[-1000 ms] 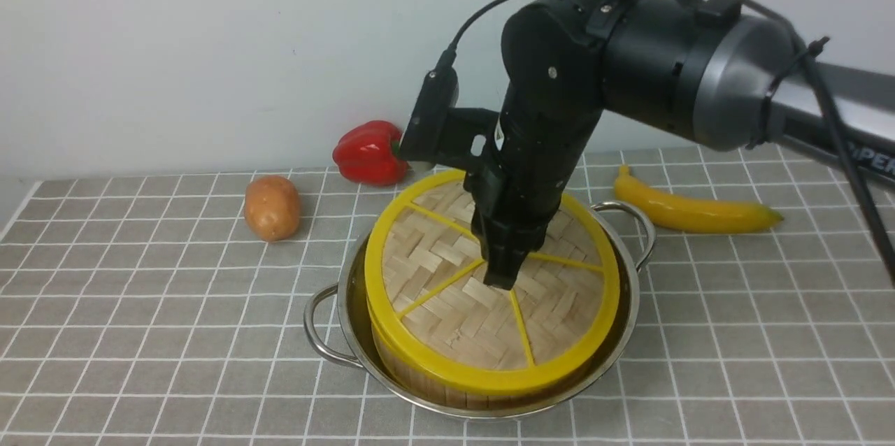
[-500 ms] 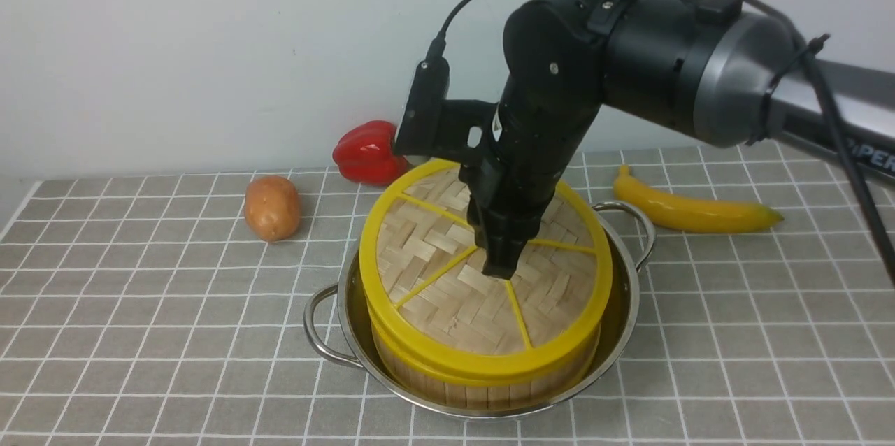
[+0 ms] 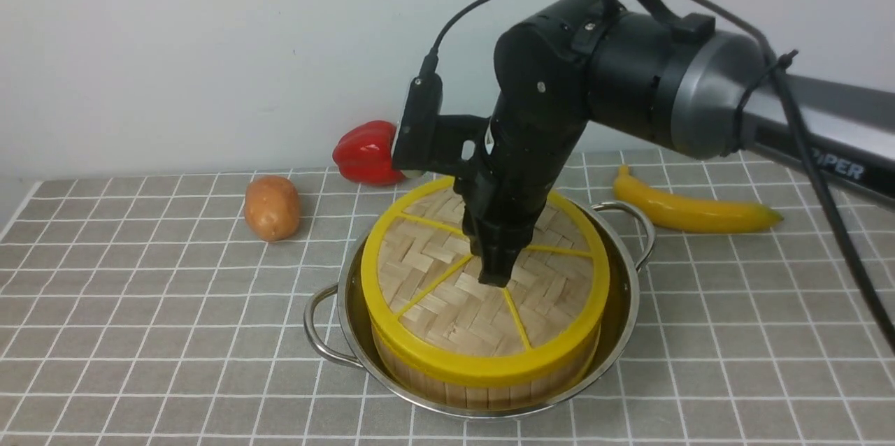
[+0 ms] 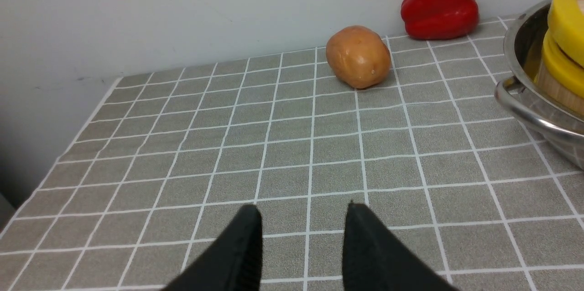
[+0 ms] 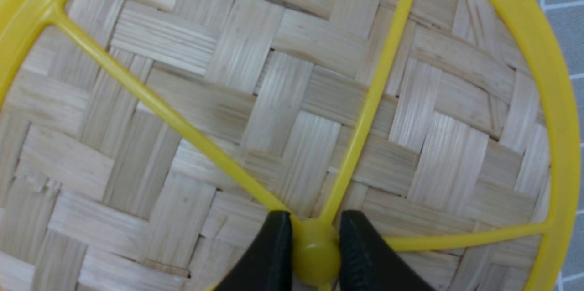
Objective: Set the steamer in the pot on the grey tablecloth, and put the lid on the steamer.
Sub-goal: 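Place the bamboo steamer lid onto the steamer basket in the pot with the right gripper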
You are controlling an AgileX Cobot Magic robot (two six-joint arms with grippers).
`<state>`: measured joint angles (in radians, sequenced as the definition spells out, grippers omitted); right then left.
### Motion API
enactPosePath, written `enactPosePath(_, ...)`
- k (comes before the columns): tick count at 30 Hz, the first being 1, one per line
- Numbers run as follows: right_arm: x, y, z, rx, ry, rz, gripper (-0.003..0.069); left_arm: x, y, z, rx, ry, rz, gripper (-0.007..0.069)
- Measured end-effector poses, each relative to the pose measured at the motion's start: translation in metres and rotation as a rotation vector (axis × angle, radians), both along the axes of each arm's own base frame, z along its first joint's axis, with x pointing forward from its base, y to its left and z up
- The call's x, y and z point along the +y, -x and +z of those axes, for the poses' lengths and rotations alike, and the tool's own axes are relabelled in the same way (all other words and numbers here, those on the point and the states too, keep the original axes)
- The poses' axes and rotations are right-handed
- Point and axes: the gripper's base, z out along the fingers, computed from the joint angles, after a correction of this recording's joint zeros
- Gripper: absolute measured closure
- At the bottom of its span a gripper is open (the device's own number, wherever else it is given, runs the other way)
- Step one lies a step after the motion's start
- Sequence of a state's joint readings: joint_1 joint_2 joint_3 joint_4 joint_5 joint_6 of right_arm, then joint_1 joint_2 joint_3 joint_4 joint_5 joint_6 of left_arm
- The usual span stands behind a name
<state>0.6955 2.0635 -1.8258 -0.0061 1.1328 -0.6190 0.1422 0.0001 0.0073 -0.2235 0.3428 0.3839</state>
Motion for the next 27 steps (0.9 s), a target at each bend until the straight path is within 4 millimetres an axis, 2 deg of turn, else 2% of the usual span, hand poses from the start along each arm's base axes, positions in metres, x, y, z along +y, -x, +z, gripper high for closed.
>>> enactPosePath(6,0.0020,-0.0016,-0.0080,0.012,0.008,0.010,0.0512,0.0000,0.0000,0.0000,0.000,0.000,0.000,0.0382)
enactPosePath(27,-0.0023,-0.0062,-0.0077,0.002,0.024,0.090,0.0512,0.0000,0.0000,0.0000,0.000,0.000,0.000,0.0382)
